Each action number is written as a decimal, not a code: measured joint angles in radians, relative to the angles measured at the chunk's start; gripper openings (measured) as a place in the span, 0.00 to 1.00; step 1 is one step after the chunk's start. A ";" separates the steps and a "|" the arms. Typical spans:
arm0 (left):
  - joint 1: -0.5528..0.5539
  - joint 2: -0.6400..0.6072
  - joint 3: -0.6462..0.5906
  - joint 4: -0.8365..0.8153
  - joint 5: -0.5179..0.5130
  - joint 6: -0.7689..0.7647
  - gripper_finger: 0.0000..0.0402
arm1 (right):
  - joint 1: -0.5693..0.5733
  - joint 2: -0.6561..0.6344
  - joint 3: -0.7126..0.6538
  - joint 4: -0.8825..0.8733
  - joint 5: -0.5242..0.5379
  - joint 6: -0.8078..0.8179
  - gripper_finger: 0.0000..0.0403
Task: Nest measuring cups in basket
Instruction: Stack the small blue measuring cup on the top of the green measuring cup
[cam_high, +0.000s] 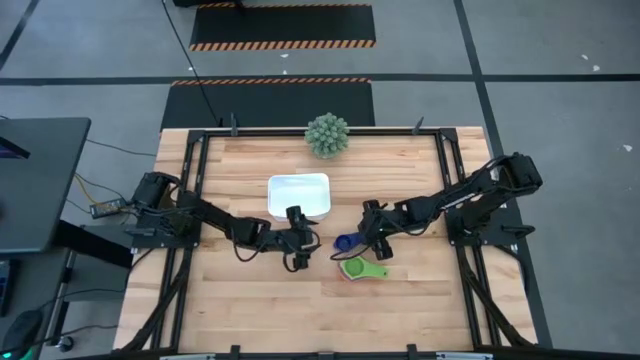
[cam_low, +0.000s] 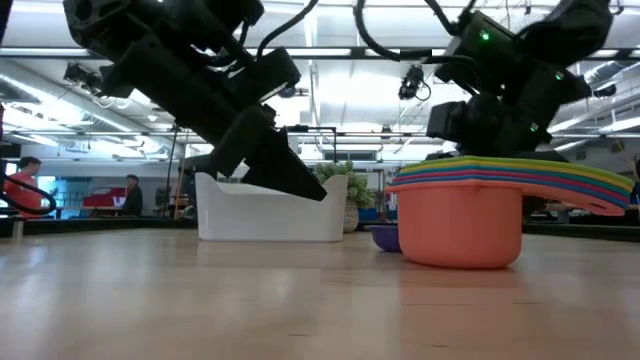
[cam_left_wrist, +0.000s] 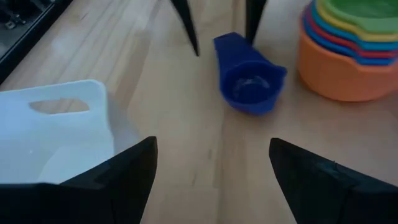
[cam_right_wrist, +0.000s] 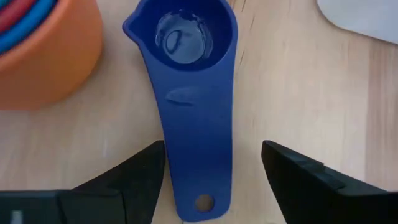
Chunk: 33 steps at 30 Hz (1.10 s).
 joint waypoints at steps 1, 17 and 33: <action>0.006 0.000 0.000 0.000 0.000 -0.005 0.79 | 0.000 0.000 -0.017 0.032 0.000 -0.005 0.67; 0.019 0.000 0.000 0.007 0.003 -0.025 0.79 | -0.045 0.000 -0.105 0.217 -0.030 0.011 0.50; 0.018 0.000 0.001 -0.008 0.004 -0.022 0.79 | -0.051 -0.004 -0.105 0.198 0.024 0.003 0.29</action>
